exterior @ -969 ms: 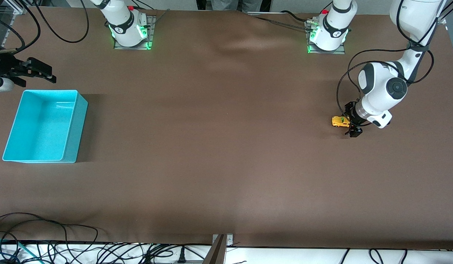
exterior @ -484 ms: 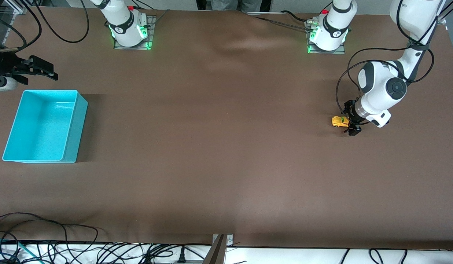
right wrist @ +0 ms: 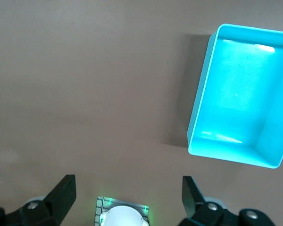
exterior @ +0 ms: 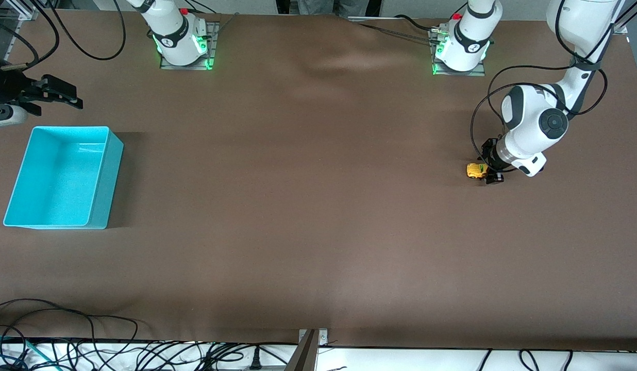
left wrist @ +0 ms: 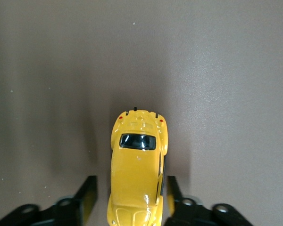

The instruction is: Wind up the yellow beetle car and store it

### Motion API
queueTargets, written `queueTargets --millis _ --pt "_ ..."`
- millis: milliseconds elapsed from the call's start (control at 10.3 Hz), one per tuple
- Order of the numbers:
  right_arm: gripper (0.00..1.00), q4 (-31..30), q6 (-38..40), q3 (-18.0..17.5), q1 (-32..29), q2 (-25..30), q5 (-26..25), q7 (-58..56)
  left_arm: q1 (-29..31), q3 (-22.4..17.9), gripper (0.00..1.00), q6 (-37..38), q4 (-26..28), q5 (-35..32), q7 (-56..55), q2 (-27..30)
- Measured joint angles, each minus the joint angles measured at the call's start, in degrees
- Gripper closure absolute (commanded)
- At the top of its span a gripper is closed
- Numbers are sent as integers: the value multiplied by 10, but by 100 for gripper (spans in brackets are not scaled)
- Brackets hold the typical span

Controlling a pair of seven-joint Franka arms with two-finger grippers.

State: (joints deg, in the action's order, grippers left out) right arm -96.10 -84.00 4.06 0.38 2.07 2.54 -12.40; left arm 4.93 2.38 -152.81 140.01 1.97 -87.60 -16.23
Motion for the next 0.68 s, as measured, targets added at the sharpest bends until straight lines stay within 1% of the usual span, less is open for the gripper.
queueTargets --millis 194,388,484,678 --pt "0 3 8 0 0 0 13 0 1 -1 100 0 -2 0 -10 6" --pt "0 3 11 0 0 0 14 -1 0 1 100 0 -7 0 -11 10" --pt "0 3 11 1 -1 -1 14 -1 0 7 100 0 -9 0 -14 10" --pt "0 3 12 2 -1 -1 14 -1 -2 41 100 0 -10 0 -50 6"
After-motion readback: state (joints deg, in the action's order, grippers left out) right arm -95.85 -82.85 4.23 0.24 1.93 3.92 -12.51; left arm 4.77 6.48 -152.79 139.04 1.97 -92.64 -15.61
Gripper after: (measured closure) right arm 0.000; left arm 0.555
